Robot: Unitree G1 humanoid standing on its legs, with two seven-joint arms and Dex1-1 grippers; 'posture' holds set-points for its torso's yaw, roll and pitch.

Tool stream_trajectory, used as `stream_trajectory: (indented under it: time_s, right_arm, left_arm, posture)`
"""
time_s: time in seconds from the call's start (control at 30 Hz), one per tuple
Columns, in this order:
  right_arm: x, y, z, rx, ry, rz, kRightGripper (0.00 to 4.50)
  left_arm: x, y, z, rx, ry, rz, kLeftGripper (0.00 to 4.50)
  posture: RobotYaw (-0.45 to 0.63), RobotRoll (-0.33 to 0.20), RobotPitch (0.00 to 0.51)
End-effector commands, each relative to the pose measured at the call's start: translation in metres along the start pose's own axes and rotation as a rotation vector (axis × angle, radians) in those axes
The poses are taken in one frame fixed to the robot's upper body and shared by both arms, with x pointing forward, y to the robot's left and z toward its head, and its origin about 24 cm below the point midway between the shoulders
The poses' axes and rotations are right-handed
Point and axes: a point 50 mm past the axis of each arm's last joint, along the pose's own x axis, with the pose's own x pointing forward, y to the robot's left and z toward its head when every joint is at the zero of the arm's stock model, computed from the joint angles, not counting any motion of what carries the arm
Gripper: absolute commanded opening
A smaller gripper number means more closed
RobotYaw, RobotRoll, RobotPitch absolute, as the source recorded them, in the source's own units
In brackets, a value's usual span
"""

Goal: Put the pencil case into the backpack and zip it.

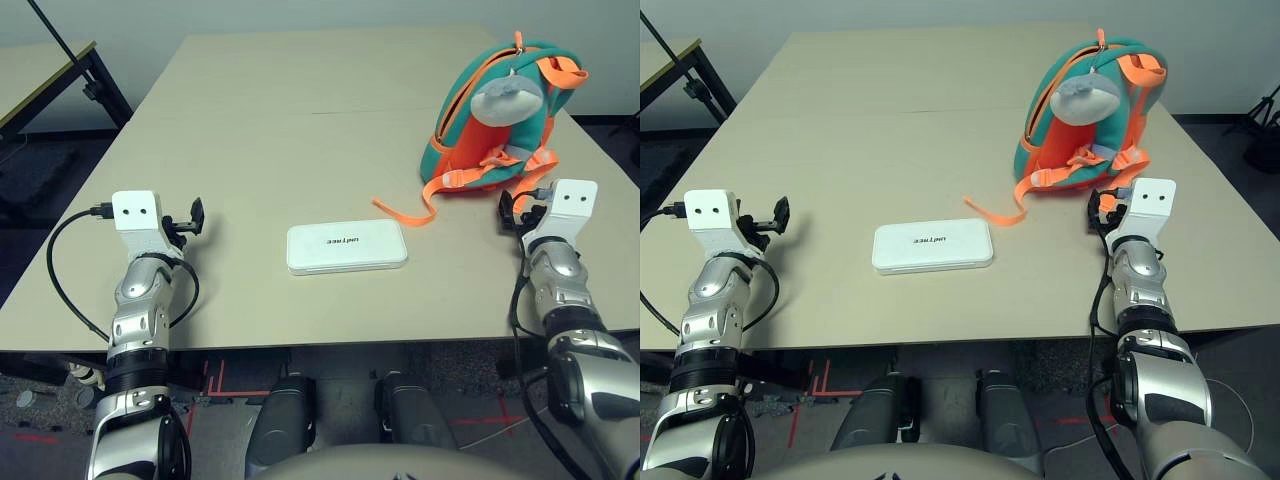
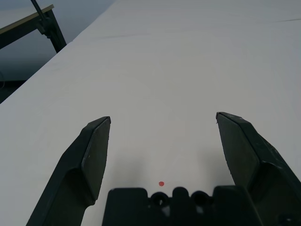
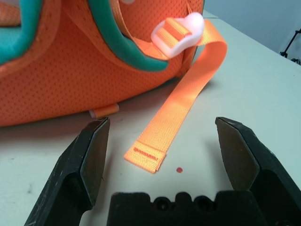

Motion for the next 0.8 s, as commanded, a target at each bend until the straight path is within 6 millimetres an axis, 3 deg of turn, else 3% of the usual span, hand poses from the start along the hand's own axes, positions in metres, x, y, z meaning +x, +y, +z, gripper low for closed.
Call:
stream_trajectory:
  time_s: [0.03,0.17,0.3,0.47,0.8]
  right_arm:
    - [-0.003,-0.003,-0.001,0.011,-0.004,-0.01,4.46]
    - [-0.006,-0.012,0.005,-0.011,-0.021,0.004,4.46]
    - [-0.011,-0.023,0.015,-0.038,-0.03,0.088,4.46]
    - [-0.023,-0.034,0.039,-0.088,-0.002,0.329,4.46]
    - [-0.056,-0.005,0.084,-0.201,0.164,0.869,4.46]
  left_arm:
    - [-0.002,0.002,-0.002,-0.005,0.024,0.007,4.5]
    - [-0.005,0.002,0.0,-0.015,0.032,-0.031,4.5]
    - [-0.013,0.004,0.011,-0.048,0.024,-0.201,4.5]
    - [-0.024,0.001,0.032,-0.067,0.046,-0.509,4.5]
    - [-0.027,-0.002,0.063,-0.264,0.174,-0.878,4.5]
  posture:
    - [-0.03,0.0,0.092]
    - [-0.04,0.0,0.094]
    - [-0.05,0.0,0.094]
    - [-0.07,0.0,0.091]
    - [-0.08,0.0,0.105]
